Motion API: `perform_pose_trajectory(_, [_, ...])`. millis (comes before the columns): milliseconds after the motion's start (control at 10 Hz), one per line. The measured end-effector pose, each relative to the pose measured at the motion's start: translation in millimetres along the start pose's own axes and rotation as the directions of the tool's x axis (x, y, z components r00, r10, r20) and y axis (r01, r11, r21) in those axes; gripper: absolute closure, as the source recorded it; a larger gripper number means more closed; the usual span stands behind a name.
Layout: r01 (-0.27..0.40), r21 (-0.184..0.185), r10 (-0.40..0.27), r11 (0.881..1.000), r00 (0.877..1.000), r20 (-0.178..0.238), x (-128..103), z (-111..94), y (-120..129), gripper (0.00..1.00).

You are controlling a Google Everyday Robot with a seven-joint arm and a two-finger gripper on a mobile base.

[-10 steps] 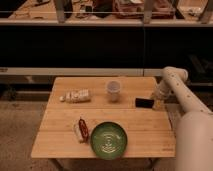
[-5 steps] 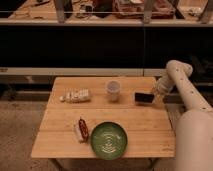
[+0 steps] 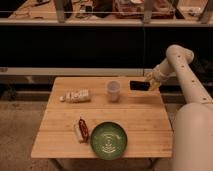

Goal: Place the eraser in the ceramic cup

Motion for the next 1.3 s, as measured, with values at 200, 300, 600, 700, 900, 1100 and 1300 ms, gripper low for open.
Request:
perform_pose_trajectory(200, [0.054, 0.019, -0.054, 0.998, 0.998, -0.016, -14, -23, -13, 0.70])
perform_pose_trajectory(300, [0.073, 0.024, -0.073, 0.997, 0.997, -0.026, -17, -31, -15, 0.70])
perform_pose_trajectory(600, [0.165, 0.046, -0.161, 0.985, 0.985, -0.068, -42, -56, -23, 0.70])
perform_pose_trajectory(700, [0.193, 0.045, -0.189, 0.980, 0.979, -0.079, -52, -58, -21, 0.70])
perform_pose_trajectory(900, [0.243, 0.037, -0.239, 0.969, 0.967, -0.092, -76, -56, -15, 0.70])
perform_pose_trajectory(1100, [0.285, 0.023, -0.281, 0.958, 0.954, -0.102, -101, -46, -8, 0.70])
perform_pose_trajectory(1300, [0.315, -0.004, -0.314, 0.949, 0.944, -0.104, -123, -29, -2, 0.77])
